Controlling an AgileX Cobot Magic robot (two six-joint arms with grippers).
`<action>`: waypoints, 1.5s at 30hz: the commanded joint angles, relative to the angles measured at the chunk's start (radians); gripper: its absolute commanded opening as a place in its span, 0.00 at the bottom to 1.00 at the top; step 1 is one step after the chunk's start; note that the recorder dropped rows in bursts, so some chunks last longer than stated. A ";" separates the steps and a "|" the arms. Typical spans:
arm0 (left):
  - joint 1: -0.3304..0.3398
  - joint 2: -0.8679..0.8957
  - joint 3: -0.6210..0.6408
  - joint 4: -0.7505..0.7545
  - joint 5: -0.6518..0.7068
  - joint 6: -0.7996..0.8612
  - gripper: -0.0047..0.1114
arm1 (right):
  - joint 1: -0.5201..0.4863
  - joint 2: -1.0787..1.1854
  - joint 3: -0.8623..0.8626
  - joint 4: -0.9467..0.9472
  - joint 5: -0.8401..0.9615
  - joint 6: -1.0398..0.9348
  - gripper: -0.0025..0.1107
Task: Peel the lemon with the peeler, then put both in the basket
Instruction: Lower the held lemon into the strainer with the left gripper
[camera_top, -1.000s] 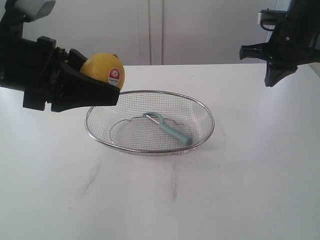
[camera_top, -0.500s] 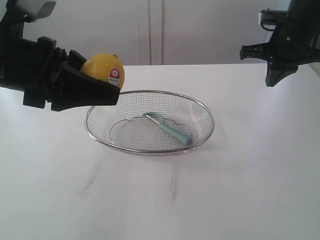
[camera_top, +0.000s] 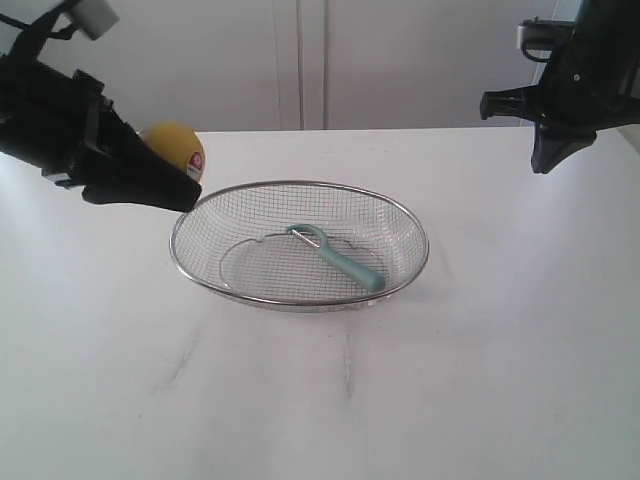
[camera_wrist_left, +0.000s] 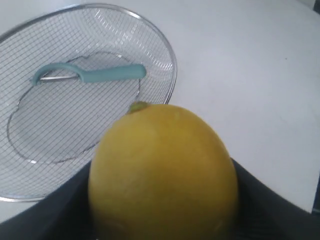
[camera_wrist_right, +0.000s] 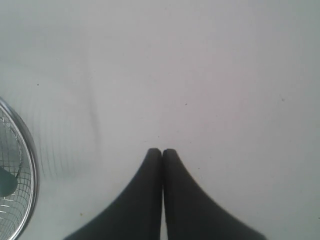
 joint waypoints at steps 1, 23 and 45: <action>-0.058 -0.013 -0.039 0.146 0.008 -0.130 0.04 | -0.007 -0.012 0.001 -0.007 0.003 -0.004 0.02; -0.248 0.115 -0.286 0.570 0.025 -0.435 0.04 | -0.007 -0.012 0.001 -0.007 0.003 -0.004 0.02; -0.250 0.467 -0.417 0.549 -0.110 -0.435 0.04 | -0.007 -0.012 0.001 -0.007 -0.039 -0.004 0.02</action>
